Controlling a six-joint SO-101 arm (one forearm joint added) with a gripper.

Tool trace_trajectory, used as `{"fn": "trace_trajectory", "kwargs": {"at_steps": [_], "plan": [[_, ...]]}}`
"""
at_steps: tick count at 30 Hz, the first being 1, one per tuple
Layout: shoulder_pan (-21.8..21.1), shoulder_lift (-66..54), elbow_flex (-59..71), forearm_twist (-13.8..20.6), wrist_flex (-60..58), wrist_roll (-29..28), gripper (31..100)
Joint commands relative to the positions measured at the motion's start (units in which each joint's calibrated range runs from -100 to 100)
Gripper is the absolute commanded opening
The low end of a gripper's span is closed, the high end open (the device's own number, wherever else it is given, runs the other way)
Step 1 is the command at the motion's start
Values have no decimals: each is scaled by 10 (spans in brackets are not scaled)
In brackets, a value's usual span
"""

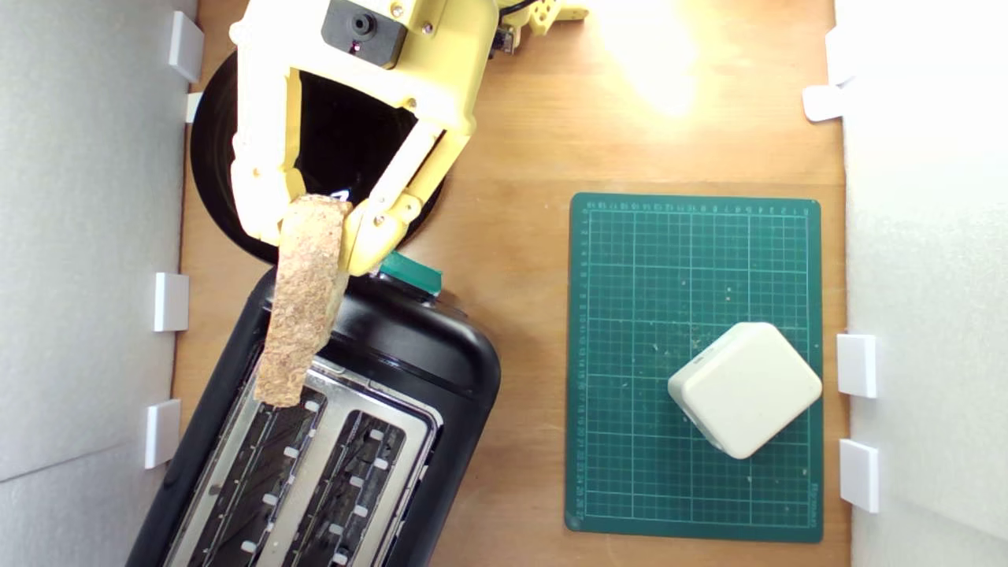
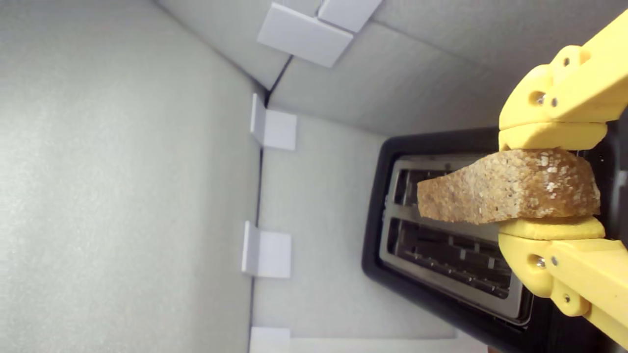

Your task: Pick bread and place in toaster

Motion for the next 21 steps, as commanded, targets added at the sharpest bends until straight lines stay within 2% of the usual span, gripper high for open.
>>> {"fn": "trace_trajectory", "kwargs": {"at_steps": [1,21], "plan": [[5,7,-35,2,-1,4,611],[4,50,-36,-5,-42,10,611]]}}
